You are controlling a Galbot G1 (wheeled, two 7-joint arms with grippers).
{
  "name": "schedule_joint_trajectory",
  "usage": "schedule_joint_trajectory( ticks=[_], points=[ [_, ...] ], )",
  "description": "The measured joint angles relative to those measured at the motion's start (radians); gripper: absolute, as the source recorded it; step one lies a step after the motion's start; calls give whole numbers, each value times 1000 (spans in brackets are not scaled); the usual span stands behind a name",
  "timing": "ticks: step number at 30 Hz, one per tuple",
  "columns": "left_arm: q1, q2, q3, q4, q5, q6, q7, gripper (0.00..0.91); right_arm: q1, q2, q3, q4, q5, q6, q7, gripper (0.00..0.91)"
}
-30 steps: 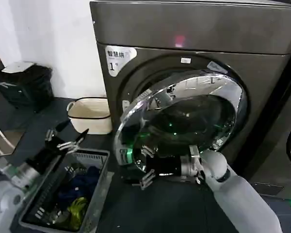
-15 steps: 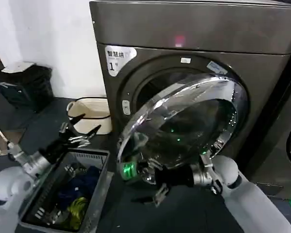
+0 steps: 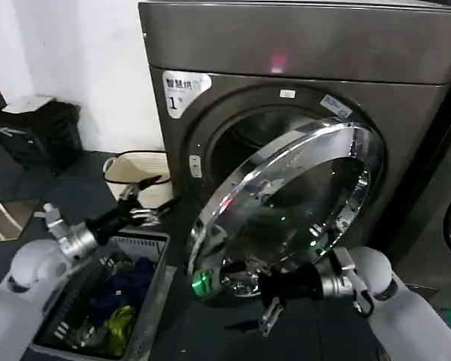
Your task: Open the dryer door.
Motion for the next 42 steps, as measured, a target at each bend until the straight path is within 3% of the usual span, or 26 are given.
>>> schedule_joint_trajectory(
  ticks=[10,25,42],
  points=[
    [-87,-12,98,16,4,4,22,907,-90,-20,169,-10,-27,30,-66,907],
    [-160,-45,215,36,18,4,53,907,-258,-3,559,-50,29,50,-146,907],
    [-207,-83,322,42,38,3,84,907,-377,88,1161,-72,259,63,39,907]
  ],
)
